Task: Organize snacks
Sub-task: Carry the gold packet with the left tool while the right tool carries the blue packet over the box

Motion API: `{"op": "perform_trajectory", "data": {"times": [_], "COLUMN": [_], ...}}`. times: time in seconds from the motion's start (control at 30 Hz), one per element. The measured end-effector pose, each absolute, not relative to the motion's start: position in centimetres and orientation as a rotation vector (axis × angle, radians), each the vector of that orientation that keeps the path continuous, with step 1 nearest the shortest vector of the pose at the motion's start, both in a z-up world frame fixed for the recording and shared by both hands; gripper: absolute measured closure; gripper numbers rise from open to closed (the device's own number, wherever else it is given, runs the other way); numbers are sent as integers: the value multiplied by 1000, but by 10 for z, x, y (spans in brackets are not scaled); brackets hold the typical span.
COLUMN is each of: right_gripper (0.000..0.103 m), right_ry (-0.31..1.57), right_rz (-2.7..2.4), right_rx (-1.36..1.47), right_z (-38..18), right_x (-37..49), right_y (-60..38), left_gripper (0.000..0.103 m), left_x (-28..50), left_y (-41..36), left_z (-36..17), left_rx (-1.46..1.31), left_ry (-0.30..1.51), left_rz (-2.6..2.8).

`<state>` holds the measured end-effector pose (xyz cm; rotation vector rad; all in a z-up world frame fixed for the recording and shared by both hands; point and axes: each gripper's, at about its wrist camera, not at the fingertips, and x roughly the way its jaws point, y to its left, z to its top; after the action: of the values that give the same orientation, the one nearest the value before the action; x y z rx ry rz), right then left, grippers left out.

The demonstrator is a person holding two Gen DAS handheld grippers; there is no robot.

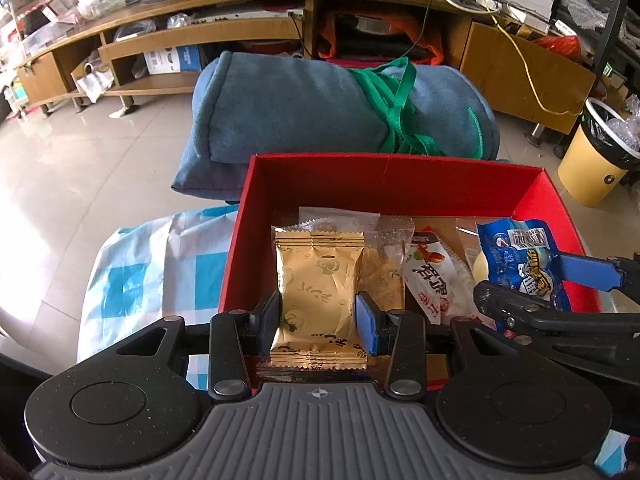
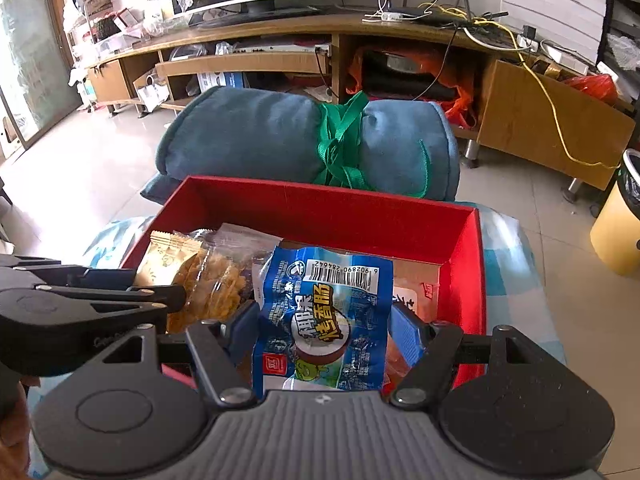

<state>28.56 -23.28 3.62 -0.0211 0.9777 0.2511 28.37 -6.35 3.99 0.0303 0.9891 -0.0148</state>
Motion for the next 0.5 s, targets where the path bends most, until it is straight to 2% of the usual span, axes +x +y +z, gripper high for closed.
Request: {"op": "perform_trajectory", "data": {"times": [0.5], "right_gripper": [39], "right_ry": [1000], "right_rz": [235], "right_rx": [-32], "right_z": [22], "right_x": [299], "right_y": [-232], "left_gripper": [53], "left_x": [290], "left_y": [-69], "left_z": [34], "left_rx": [57], "left_ry": [985], "left_rz": [-7]}}
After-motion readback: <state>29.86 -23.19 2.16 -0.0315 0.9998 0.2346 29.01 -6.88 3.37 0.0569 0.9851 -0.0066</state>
